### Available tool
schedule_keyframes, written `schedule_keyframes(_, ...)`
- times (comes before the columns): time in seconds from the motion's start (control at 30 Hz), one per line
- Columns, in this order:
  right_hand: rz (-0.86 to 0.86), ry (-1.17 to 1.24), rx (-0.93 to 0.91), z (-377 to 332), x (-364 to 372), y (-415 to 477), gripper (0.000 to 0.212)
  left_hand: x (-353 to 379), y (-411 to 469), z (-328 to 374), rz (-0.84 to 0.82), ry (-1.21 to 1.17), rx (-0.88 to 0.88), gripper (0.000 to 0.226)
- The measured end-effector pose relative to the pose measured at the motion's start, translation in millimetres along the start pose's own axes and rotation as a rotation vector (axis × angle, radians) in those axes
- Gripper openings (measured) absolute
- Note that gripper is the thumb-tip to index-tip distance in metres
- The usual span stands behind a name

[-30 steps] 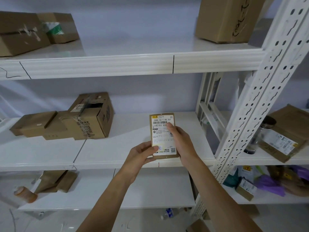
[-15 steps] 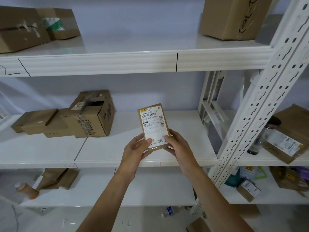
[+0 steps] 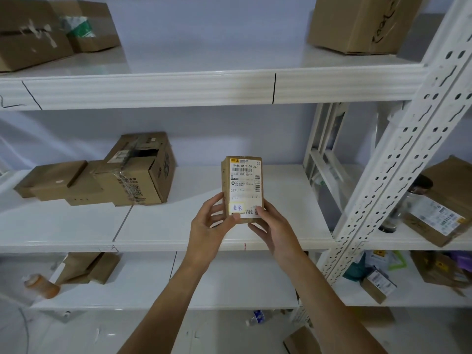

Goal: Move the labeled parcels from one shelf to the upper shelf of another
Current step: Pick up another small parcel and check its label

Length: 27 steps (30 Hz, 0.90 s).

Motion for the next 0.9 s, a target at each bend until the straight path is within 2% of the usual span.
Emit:
schedule_keyframes(0.13,0.008,0.249,0.068,3.9,2.3,1.1,0.026,7.9,-4.9,-3.8,0.05,0.023,0.053,0.06)
schedule_keyframes(0.23,0.01,0.303,0.072,6.7,3.2,1.2,0.025,10.6,-5.3,-5.2,0.08,0.023,0.059,0.06)
schedule_keyframes(0.37,0.067,0.151,0.002,9.3,2.9,2.6,0.026,8.4,-0.6,-7.4,0.096,-0.048,-0.013,0.05)
schedule_keyframes(0.53,0.219,-0.168,-0.265,-1.3,12.4,-9.3,0.025,5.4,1.9,-12.7,0.056,-0.236,-0.119,0.031)
schedule_keyframes(0.7,0.331,-0.344,-0.483,7.6,22.8,-19.8,0.043,9.9,3.7,-19.1,-0.018,-0.407,-0.254,0.029)
schedule_keyframes(0.9,0.394,-0.485,-0.649,13.6,32.4,-24.8,0.049,13.4,5.0,-24.3,-0.048,-0.543,-0.333,0.036)
Point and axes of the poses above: each hand's wrist, its own y-axis towards the middle knuckle, its own x-axis out of the palm, z = x × y, the point moved 3 cm from there along y, towards the middle knuckle, and after that the axes turned 1 degree about y, right-handed, at the moved point
